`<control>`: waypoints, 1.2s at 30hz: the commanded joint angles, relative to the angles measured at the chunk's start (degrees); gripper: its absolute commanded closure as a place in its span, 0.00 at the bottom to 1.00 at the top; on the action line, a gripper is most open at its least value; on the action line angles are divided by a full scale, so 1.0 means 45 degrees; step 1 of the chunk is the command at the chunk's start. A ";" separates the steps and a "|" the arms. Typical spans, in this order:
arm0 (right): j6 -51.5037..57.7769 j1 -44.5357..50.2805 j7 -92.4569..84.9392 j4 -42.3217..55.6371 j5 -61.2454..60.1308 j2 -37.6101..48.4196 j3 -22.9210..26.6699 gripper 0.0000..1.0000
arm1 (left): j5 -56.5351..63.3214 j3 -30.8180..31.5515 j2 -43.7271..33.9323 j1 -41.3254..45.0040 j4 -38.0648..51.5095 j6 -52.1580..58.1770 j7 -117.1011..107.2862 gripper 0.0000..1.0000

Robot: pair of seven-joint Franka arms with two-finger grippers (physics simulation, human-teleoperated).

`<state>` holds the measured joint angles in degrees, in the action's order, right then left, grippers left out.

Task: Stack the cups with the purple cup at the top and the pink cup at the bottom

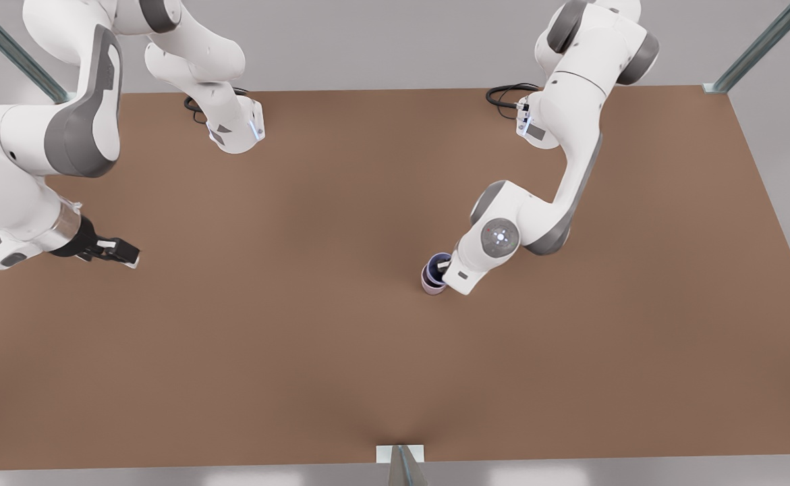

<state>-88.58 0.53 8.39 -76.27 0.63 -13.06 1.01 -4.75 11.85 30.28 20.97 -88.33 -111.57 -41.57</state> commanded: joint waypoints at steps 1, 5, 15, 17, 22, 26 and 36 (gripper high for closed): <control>-0.0002 -0.0021 -0.1591 0.0014 0.0093 0.0012 0.0010 0.00 | -0.0039 0.0003 0.0010 0.0028 0.0038 -0.0012 -0.1407 0.79; -0.0002 -0.0099 -0.1610 0.0053 0.0015 0.0012 0.0107 0.00 | -0.0039 0.0003 0.0029 0.0028 0.0077 -0.0012 -0.1407 0.79; -0.0002 -0.0177 -0.1649 0.0093 0.0074 0.0012 0.0107 0.00 | -0.0019 0.0003 0.0127 0.0028 0.0077 -0.0187 -0.1407 0.79; 0.0017 -0.0158 -0.1591 0.0093 0.0015 0.0012 0.0107 0.00 | -0.0019 0.0003 0.0127 0.0028 0.0077 -0.0187 -0.1388 0.69; 0.0056 -0.0236 -0.1610 0.0112 0.0034 0.0031 0.0107 0.00 | 0.0000 0.0003 0.0127 0.0028 0.0077 -0.0187 -0.1388 0.70; 0.0017 -0.0275 -0.1649 0.0093 0.0093 0.0012 0.0107 0.00 | 0.0000 0.0003 0.0107 0.0028 0.0097 -0.0168 -0.1173 0.44; 0.0017 -0.0567 -0.1806 0.0112 0.0054 -0.0008 0.0127 0.00 | 0.0606 -0.3043 -0.0537 -0.0031 0.1991 0.2801 0.5778 0.00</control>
<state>-88.59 -1.77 1.92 -75.79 0.95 -13.14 1.50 -2.70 0.12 27.99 20.90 -80.57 -106.70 -40.62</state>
